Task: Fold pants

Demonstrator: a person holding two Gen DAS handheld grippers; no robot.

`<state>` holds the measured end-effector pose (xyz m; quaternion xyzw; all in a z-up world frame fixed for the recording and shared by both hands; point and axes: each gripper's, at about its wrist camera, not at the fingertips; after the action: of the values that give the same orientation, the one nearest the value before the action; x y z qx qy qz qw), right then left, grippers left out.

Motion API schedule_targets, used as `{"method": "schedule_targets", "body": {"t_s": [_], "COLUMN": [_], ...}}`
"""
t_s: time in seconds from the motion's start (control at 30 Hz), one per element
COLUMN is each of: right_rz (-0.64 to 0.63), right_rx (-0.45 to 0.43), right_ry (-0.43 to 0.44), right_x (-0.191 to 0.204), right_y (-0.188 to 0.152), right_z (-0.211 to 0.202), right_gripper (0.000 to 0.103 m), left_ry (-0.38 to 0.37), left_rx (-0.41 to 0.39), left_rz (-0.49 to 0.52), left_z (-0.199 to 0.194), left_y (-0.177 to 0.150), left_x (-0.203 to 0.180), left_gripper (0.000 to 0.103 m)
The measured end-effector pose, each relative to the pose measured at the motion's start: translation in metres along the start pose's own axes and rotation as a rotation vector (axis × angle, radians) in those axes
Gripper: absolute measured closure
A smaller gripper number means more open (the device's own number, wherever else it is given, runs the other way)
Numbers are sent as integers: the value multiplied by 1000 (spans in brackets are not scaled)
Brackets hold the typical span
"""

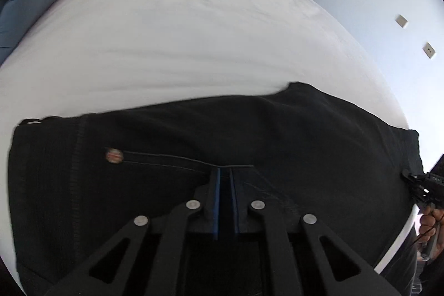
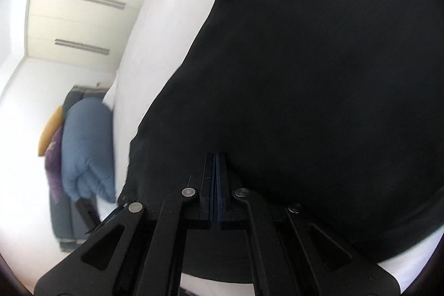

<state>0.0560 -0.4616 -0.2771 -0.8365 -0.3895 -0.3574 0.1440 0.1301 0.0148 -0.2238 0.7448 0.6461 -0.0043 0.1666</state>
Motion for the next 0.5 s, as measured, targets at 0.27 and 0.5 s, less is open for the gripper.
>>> {"method": "schedule_targets", "body": {"t_s": [0.27,0.5], "right_rz": [-76,-141], "right_rx": [-7,242], "right_ry": [93,130], "right_x": [36,88], "right_y": [-20,-67], "right_z": [-33,99], "right_gripper": [94,91], "left_ry": [84,109], "left_rx": [-120,-51], "left_rz": [-86,-110], "left_z": [-45,-10], "left_y": [-27,-27], "left_x": [26,44], "left_gripper": [33,33]}}
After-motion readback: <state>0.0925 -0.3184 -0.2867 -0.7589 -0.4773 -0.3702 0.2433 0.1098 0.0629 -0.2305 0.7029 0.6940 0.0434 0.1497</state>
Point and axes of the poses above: each gripper's, at about its wrist camera, not at the fingertips, and z roughly the way its jaws point, x to its left, y to its top, and after that the axes turned 15 degrees about x, right-handed
